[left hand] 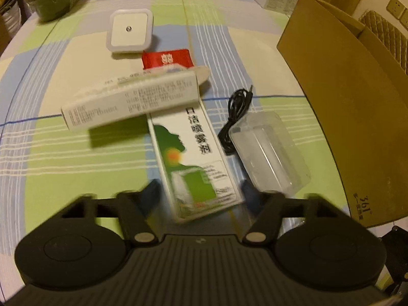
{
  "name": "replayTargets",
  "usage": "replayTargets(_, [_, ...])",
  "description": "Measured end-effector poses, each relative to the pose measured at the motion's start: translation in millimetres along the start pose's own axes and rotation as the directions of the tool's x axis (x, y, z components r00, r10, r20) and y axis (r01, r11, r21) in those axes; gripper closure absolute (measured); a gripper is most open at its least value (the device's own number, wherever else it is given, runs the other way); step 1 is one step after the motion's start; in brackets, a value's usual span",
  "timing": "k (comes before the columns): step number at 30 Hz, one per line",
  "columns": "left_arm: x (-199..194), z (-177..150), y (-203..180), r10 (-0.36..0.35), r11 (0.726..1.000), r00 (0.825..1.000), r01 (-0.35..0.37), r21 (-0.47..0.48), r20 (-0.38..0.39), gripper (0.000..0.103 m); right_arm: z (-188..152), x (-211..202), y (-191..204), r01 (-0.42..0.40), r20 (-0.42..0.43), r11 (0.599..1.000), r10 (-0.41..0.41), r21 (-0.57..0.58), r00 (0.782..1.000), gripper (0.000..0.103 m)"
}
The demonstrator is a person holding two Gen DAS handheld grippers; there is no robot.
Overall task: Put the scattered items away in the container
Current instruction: 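Grasp the clear bagged wire soap rack with the right gripper, then grasp the green-and-white spray box with the left gripper and lift it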
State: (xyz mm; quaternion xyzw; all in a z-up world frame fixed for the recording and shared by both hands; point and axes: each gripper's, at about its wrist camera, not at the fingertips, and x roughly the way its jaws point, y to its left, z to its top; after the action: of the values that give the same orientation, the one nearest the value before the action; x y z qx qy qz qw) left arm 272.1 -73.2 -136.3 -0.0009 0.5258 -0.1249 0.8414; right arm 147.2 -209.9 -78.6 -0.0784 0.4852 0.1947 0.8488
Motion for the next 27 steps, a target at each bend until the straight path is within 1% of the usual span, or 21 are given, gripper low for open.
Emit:
replayTargets(1, [-1.7,-1.3,-0.1,0.001,1.0,1.0,-0.001,0.015,-0.003,0.045,-0.6,-1.0,0.0,-0.001,-0.001,1.0,0.001,0.001,1.0,0.02])
replayTargets(3, [-7.6,-6.1,2.5,0.006,0.999,1.0,-0.006,0.047,-0.016,0.051,-1.4,-3.2,-0.3,-0.005,-0.002,1.0,0.005,0.005,1.0,0.02])
replayTargets(5, [-16.7,-14.8,7.4,0.021,0.996,0.999,-0.017,0.092,-0.037,0.052,-2.9,-6.7,-0.3,-0.006,0.002,1.0,0.006,0.01,1.0,0.021])
replayTargets(6, [-21.8,-20.7,10.9,0.022,0.994,0.998,-0.016,0.112,-0.056,0.052,-3.6,-8.3,-0.2,-0.01,0.001,1.0,0.01,0.011,1.0,0.032])
replayTargets(10, [-41.2,-49.3,26.4,0.018,0.987,0.991,0.004,0.161,-0.135,0.052,-7.9,-13.4,2.4,-0.021,-0.007,1.0,0.021,0.0,1.0,0.033])
replayTargets(13, [-51.2,-68.8,31.9,0.031,0.984,0.986,-0.001,0.181,-0.165,0.052,-11.0,-15.8,7.3,-0.026,-0.011,0.999,0.026,-0.035,1.0,0.033])
replayTargets(14, [-53.9,-73.0,33.1,0.033,0.984,0.985,-0.003,0.179,-0.167,0.051,-11.6,-16.2,9.1,-0.022,-0.01,0.998,0.022,-0.05,1.0,0.033])
replayTargets(16, [-58.5,-77.8,35.4,0.025,0.986,0.988,0.0,0.164,-0.154,0.043,-11.6,-15.5,10.6,-0.021,-0.01,0.997,0.02,-0.069,1.0,0.031])
replayTargets(17, [-58.9,-78.5,36.4,0.021,0.988,0.989,0.003,0.157,-0.148,0.039,-11.0,-14.6,10.3,-0.02,-0.009,0.997,0.019,-0.074,1.0,0.026])
replayTargets(21, [-55.3,-76.2,34.8,0.016,0.989,0.991,0.004,0.15,-0.13,0.028,-6.7,-7.7,8.7,-0.023,-0.021,0.994,0.02,-0.112,1.0,0.025])
replayTargets(25, [-51.0,-71.3,31.4,0.019,0.987,0.993,0.0,0.163,-0.114,0.027,-4.3,0.5,10.5,-0.043,-0.035,0.982,0.037,-0.182,0.999,0.025])
replayTargets(27, [-48.4,-69.0,30.9,0.02,0.986,0.994,-0.002,0.166,-0.107,0.027,-3.9,2.4,10.8,-0.051,-0.037,0.98,0.044,-0.195,0.998,0.026])
